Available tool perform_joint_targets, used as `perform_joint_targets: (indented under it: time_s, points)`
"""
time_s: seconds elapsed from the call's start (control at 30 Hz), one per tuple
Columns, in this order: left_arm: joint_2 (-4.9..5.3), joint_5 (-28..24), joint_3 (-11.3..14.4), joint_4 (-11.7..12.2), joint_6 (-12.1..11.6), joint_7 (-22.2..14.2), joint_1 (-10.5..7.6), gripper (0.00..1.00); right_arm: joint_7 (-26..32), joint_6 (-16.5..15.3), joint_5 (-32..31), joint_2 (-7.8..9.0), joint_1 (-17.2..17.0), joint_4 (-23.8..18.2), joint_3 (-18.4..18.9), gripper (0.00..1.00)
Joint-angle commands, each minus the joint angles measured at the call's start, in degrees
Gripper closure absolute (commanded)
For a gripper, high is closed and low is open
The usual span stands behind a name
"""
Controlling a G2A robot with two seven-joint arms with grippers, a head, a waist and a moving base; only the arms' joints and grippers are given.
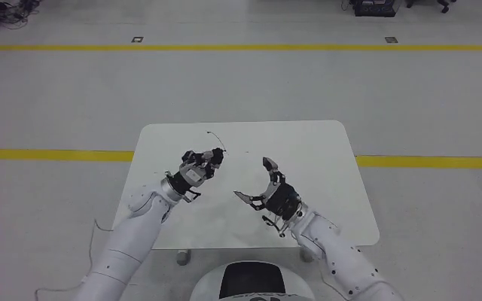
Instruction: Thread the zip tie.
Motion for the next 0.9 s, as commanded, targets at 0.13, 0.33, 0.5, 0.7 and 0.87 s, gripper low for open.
perform_joint_targets:
  time_s: [0.13, 0.33, 0.5, 0.7, 0.87]
  points:
    - [-0.01, -1.58, 0.13, -0.37, 1.84, -0.15, -0.55, 1.0, -3.97, 4.98, -2.67, -0.2, 3.29, 2.83, -3.23, 0.0]
    - [0.03, -0.52, 0.09, -0.48, 0.84, -0.24, -0.62, 1.0, -3.97, 4.98, -2.67, -0.2, 3.29, 2.83, -3.23, 0.0]
    - [-0.29, -5.62, 0.76, -1.17, 4.65, 1.41, 0.1, 1.0, -3.33, 7.41, -2.67, -0.11, 4.27, 2.78, -3.91, 0.0]
    - [-0.24, -9.25, 0.54, -2.0, 8.68, 0.42, 0.44, 1.0, -5.86, 14.58, -2.67, 0.81, 6.77, 4.92, -6.58, 0.0]
    - [-0.24, -9.25, 0.54, -2.0, 8.68, 0.42, 0.44, 1.0, -5.86, 14.58, -2.67, 0.81, 6.77, 4.92, -6.58, 0.0]
